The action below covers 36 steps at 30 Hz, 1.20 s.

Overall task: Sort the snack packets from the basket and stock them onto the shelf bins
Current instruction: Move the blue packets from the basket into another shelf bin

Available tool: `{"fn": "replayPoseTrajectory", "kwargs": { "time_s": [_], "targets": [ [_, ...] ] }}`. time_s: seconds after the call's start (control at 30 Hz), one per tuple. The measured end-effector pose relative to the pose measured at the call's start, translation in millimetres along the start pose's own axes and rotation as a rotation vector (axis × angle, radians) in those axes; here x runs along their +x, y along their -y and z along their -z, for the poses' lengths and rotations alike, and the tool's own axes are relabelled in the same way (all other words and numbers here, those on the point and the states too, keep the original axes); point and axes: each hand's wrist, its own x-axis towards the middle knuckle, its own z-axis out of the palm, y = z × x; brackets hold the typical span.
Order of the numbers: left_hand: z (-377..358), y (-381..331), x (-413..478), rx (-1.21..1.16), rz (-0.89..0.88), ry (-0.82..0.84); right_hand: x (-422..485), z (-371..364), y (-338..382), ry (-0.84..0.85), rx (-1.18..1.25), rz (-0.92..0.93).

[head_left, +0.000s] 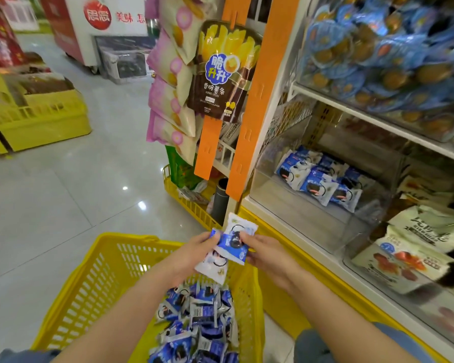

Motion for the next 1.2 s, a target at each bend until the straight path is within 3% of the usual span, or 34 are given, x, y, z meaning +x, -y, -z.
{"fn": "replayPoseTrajectory", "kwargs": {
  "time_s": [0.17,0.23,0.37,0.47,0.57,0.7,0.8,0.9,1.0,1.1,1.2],
  "targets": [
    [-10,-14,-1,-0.107,-0.118,-0.109,-11,5,11,-0.057,0.099,0.136],
    [-9,-18,0,-0.05,-0.188,-0.18,-17,6,18,-0.034,0.001,0.143],
    [0,-26,-2,0.195,-0.386,-0.21,-26,13,31,0.1,-0.421,0.179],
    [3,-27,-5,0.331,-0.51,-0.219,-29,12,34,0.19,-0.476,0.166],
    [4,-28,-6,0.402,-0.555,-0.233,-26,12,36,0.108,-0.478,0.231],
    [1,-38,-4,0.324,-0.572,-0.21,-22,17,48,0.057,-0.538,0.26],
    [1,-47,1,0.231,-0.572,-0.286,-19,29,72,0.052,-0.523,0.265],
    [2,-53,8,0.118,-0.54,-0.35,-8,52,106,-0.069,-0.43,0.336],
    [1,-56,15,0.046,-0.538,-0.366,18,79,131,-0.322,-0.303,0.411],
    [-4,-59,24,0.021,-0.56,-0.367,50,98,140,-0.546,-0.458,0.41],
    [-9,-61,34,0.024,-0.536,-0.371,78,106,137,-0.642,-0.762,0.384]
  ]
}}
